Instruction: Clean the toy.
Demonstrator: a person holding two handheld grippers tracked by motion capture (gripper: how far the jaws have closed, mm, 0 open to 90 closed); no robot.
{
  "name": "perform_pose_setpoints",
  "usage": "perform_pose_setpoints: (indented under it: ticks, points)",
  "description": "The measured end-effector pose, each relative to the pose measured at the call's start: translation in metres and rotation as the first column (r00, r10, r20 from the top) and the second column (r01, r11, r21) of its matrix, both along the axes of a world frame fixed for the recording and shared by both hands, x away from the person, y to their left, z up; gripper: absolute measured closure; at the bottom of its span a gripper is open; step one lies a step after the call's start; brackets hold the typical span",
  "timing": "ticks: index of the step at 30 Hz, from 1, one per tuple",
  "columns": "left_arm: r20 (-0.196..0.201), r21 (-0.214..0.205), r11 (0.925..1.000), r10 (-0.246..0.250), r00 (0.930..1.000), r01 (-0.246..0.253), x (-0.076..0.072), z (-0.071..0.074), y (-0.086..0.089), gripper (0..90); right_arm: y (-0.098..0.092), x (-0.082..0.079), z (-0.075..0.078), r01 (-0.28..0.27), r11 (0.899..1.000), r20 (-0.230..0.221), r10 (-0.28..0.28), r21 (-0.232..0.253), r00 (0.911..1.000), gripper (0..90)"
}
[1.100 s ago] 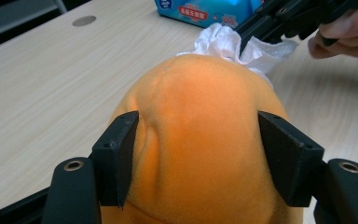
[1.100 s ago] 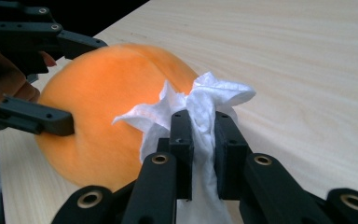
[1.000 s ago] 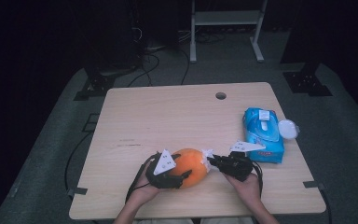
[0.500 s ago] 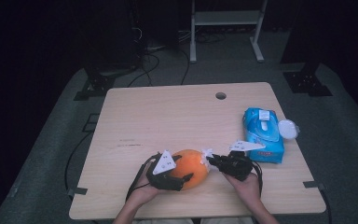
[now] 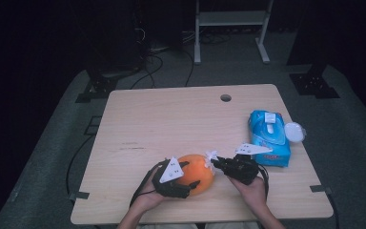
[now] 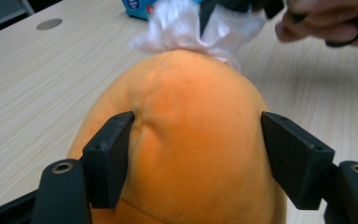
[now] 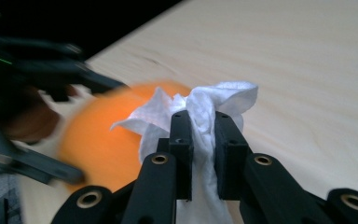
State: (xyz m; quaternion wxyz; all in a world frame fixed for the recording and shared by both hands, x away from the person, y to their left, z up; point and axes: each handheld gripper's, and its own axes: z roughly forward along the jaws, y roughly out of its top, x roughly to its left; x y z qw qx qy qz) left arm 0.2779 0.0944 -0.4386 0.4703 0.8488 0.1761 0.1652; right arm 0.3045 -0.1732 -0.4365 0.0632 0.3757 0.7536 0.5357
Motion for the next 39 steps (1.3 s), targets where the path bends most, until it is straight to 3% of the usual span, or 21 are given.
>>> perform_pose_setpoints:
  ticks: [2, 4, 8, 10, 14, 17, 22, 24, 26, 29, 31, 34, 36, 38, 39]
  points:
    - [0.004, 0.004, 1.0000, -0.009, 0.9999, 0.009, -0.001, 0.000, -0.002, 28.6, 0.004, -0.004, 0.009, -0.029, 1.000, 0.036, 0.029, 0.010, 0.9989, 78.7]
    - [0.014, 0.017, 0.9998, -0.012, 0.9998, 0.011, -0.003, 0.000, -0.004, 28.6, 0.009, -0.006, 0.010, -0.037, 0.999, 0.052, 0.038, -0.021, 0.9979, 78.6]
    - [0.020, 0.023, 0.9996, -0.018, 0.9996, 0.017, -0.004, 0.000, -0.006, 28.6, 0.000, 0.002, -0.007, 0.011, 0.998, -0.002, -0.011, -0.062, 0.9999, 78.6]
    - [0.022, 0.023, 0.9995, -0.020, 0.9996, 0.019, -0.004, 0.000, -0.007, 28.6, -0.004, 0.004, -0.010, 0.018, 0.999, -0.026, -0.019, -0.046, 0.9995, 78.6]
    - [0.015, 0.010, 0.9998, -0.016, 0.9998, 0.015, -0.003, -0.001, -0.006, 28.6, 0.007, -0.008, 0.008, -0.027, 0.999, 0.050, 0.029, -0.036, 0.9983, 78.6]
    - [0.021, 0.015, 0.9998, -0.015, 0.9997, 0.014, -0.003, -0.001, -0.007, 28.5, 0.015, -0.012, 0.013, -0.037, 0.996, 0.082, 0.043, -0.076, 0.9957, 78.6]
    - [0.029, 0.025, 0.9995, -0.021, 0.9994, 0.020, -0.004, 0.000, -0.010, 28.4, 0.004, -0.003, -0.003, 0.004, 0.998, 0.018, -0.003, -0.066, 0.9998, 78.6]
    - [0.029, 0.025, 0.9995, -0.019, 0.9994, 0.019, -0.004, 0.000, -0.009, 28.3, 0.007, -0.008, 0.003, -0.002, 0.997, 0.053, 0.006, -0.078, 0.9986, 78.6]
    - [0.020, 0.010, 0.9998, -0.017, 0.9997, 0.016, -0.003, -0.001, -0.008, 28.3, 0.013, -0.014, 0.012, -0.042, 0.998, 0.084, 0.046, -0.049, 0.9954, 78.6]
    - [0.021, 0.012, 0.9998, -0.016, 0.9996, 0.016, -0.003, 0.000, -0.008, 27.9, 0.022, -0.018, 0.016, -0.056, 0.995, 0.109, 0.066, -0.086, 0.9919, 78.6]
    - [0.011, 0.000, 0.9999, -0.016, 0.9998, 0.016, -0.002, 0.003, -0.006, 24.1, 0.020, -0.014, 0.009, -0.051, 0.994, 0.087, 0.059, -0.091, 0.9945, 78.7]
    - [-0.022, -0.075, 0.9971, 0.013, 0.9997, -0.015, 0.003, 0.011, 0.003, 18.4, 0.013, -0.010, 0.002, -0.036, 0.997, 0.061, 0.040, -0.076, 0.9973, 78.7]
    - [-0.043, -0.075, 0.9955, 0.055, 0.9975, -0.058, 0.007, 0.013, 0.009, 15.4, 0.011, -0.009, 0.002, -0.022, 0.996, 0.064, 0.027, -0.086, 0.9976, 78.7]
    - [-0.071, -0.078, 0.9949, 0.059, 0.9958, -0.064, 0.009, 0.009, 0.011, 17.8, 0.009, -0.008, 0.002, -0.016, 0.996, 0.065, 0.021, -0.086, 0.9977, 78.7]
    - [-0.065, -0.069, 0.9958, 0.055, 0.9964, -0.060, 0.008, 0.007, 0.010, 20.2, 0.009, -0.008, 0.003, -0.013, 0.996, 0.063, 0.018, -0.085, 0.9979, 78.7]
